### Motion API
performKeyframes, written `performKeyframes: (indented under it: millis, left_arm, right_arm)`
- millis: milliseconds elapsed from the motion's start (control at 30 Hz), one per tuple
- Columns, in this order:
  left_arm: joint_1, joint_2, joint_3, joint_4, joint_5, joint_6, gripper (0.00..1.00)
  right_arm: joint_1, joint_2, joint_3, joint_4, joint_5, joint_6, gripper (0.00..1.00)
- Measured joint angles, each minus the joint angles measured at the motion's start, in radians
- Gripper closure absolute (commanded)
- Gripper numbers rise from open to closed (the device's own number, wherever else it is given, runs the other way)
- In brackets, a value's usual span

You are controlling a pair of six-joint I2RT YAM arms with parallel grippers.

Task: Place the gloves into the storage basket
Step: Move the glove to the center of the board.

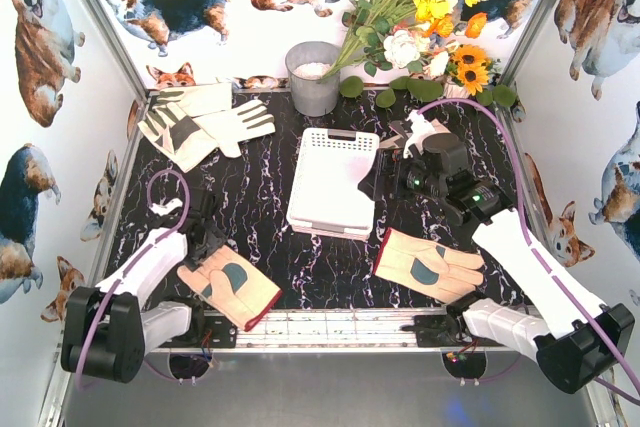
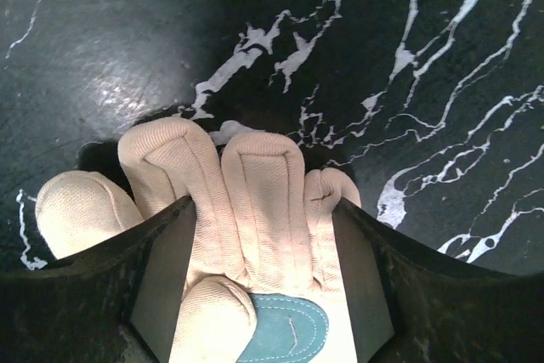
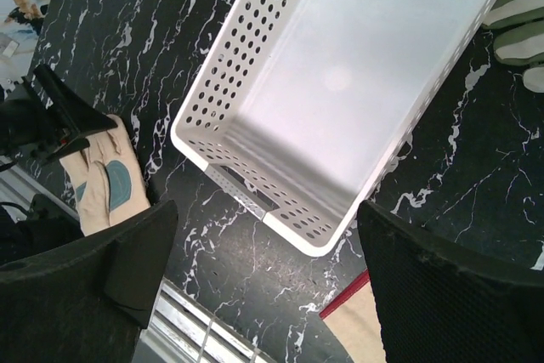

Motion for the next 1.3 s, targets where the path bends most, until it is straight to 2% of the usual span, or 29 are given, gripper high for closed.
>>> performKeyframes:
  millis: [133,233,433,667,733,833,1000,1100,1300]
  left_arm:
    - [-0.002,0.025,0.001,0.046,0.006,0.021,0.6]
    - [-0.002,0.057,0.009,0.09,0.01,0.045,0.76]
    - [-0.02,0.127,0.04,0.198,0.043,0.124,1.0]
    - [-0.154,0.29,0.148,0.364,0.136,0.257,1.0]
    - [-0.188,0.331,0.178,0.403,0.174,0.286,0.96]
    - [-0.229,0.362,0.202,0.45,0.215,0.317,0.74]
    - [-0.27,0.363,0.248,0.445,0.222,0.337,0.55]
    - [-0.27,0.306,0.25,0.411,0.204,0.333,0.48]
    - [-0.272,0.079,0.183,0.333,0.165,0.293,0.42]
  right_arm:
    - [0.0,0.0,0.002,0.0,-0.01,0.0,0.11]
    - [0.0,0.0,0.002,0.004,-0.023,0.0,0.11]
    - [0.0,0.0,0.002,0.005,-0.027,0.002,0.1]
    - [0.008,0.014,0.002,0.033,-0.07,0.02,0.11]
    - [0.022,0.029,0.002,0.034,-0.082,0.024,0.11]
    - [0.045,0.053,0.002,0.034,-0.097,0.03,0.11]
    - [0.093,0.105,0.01,0.034,-0.113,0.045,0.11]
    - [0.125,0.143,0.016,0.038,-0.116,0.052,0.11]
    - [0.199,0.154,0.01,0.066,-0.065,0.08,0.11]
